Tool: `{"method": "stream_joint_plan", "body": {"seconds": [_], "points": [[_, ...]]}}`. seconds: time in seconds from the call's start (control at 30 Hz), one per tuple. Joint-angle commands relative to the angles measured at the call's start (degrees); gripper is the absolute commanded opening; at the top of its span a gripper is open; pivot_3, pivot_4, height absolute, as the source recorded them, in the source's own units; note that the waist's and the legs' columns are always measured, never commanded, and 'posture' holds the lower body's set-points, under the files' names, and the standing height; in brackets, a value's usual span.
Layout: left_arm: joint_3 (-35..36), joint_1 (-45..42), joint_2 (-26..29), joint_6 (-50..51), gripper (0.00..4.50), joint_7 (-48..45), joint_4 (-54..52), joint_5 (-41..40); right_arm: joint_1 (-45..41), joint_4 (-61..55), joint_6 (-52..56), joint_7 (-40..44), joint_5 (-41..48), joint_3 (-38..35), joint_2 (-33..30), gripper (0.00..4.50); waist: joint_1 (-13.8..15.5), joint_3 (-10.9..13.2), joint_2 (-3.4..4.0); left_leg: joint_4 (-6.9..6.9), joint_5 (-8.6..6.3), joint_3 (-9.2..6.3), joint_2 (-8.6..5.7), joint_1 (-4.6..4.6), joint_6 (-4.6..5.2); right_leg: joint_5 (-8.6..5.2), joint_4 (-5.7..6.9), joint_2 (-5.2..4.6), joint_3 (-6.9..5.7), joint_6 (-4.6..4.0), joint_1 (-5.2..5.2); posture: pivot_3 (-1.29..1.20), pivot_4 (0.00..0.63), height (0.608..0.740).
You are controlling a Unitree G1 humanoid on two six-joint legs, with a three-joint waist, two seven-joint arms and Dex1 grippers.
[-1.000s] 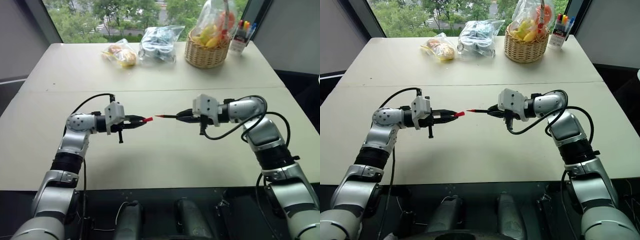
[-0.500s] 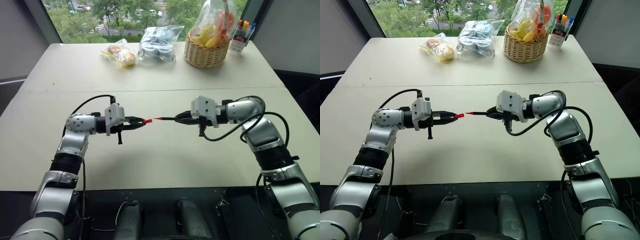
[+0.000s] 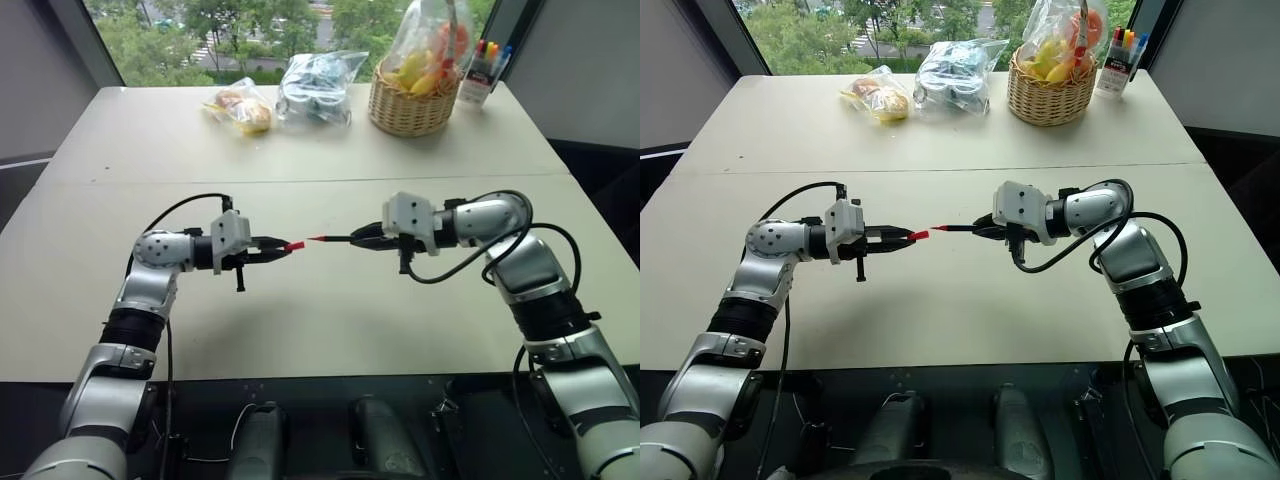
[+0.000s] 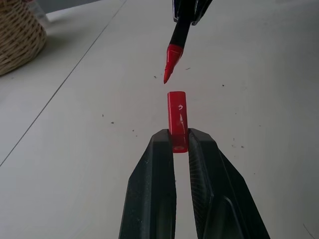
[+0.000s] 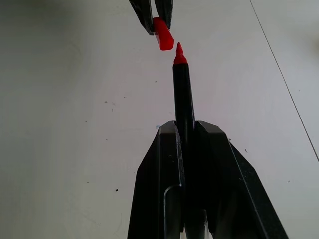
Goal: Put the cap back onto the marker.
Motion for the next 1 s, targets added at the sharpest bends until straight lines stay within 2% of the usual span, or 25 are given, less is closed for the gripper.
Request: {"method": "stream_joint_plan", "body": {"seconds": [0.03,1.0], "points": [[0.4,-0.7,0.6,-0.3,0.0,0.4,-1.0,0.0,-0.9,-1.7,-0.6,0.1,0.6,-0.4,-0.7,0.03,0.0,0.0,0.0,0.0,0.0,0.0,0.0,0.0,0.0,0.0,0.0,0.0,0.0,0.0,0.0,0.0,0.15,0.74],[0.1,-1.7,-0.7,1.5,0.0,1.3,-2.8,-0.6,-0.4,-2.2,-0.5,-0.1,0.6,0.4,0.1,0.03,0.0,0.0,0.0,0.0,0.0,0.0,0.0,0.0,0.0,0.0,0.0,0.0,0.0,0.0,0.0,0.0,0.15,0.74]]}}
